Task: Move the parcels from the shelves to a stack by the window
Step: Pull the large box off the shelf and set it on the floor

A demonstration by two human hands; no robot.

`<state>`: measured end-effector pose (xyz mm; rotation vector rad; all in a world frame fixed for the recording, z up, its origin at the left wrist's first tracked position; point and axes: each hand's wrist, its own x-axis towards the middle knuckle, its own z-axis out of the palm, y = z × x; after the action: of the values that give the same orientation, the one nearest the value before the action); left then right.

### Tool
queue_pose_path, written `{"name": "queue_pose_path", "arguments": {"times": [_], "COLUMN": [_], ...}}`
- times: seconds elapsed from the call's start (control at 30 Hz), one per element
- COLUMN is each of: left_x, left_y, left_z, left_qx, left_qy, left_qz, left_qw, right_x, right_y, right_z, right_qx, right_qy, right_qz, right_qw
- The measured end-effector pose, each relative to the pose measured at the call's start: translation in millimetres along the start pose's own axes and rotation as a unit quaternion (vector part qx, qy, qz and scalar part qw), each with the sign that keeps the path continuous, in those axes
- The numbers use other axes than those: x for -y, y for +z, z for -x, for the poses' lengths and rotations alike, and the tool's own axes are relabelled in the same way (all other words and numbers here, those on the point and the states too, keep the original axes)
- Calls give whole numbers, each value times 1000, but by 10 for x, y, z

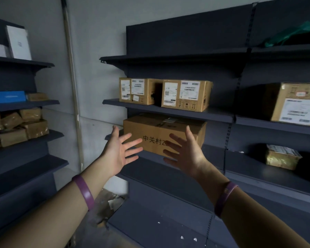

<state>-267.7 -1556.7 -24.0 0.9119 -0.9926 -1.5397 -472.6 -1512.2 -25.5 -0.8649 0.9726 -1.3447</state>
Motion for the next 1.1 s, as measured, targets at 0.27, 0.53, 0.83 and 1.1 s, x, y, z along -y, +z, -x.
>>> {"name": "queue_pose_path", "arguments": {"times": [0.27, 0.53, 0.83, 1.1], "left_x": [-105, -44, 16, 269], "left_y": [-189, -112, 171, -63], "left_z": [-1145, -2363, -3605, -4412], "left_qx": [2, -7, 12, 45], "left_qy": [-15, -15, -9, 209], "left_qz": [-6, 5, -28, -624], "left_qw": [1000, 1000, 999, 751], "right_x": [25, 190, 257, 208], "right_y": [39, -267, -575, -916], "right_z": [-1169, -2454, -3576, -3889], "right_qx": [3, 1, 50, -45], "right_qy": [2, -26, -9, -165], "right_qz": [-27, -43, -36, 673], "right_qw": [1000, 999, 998, 719]}}
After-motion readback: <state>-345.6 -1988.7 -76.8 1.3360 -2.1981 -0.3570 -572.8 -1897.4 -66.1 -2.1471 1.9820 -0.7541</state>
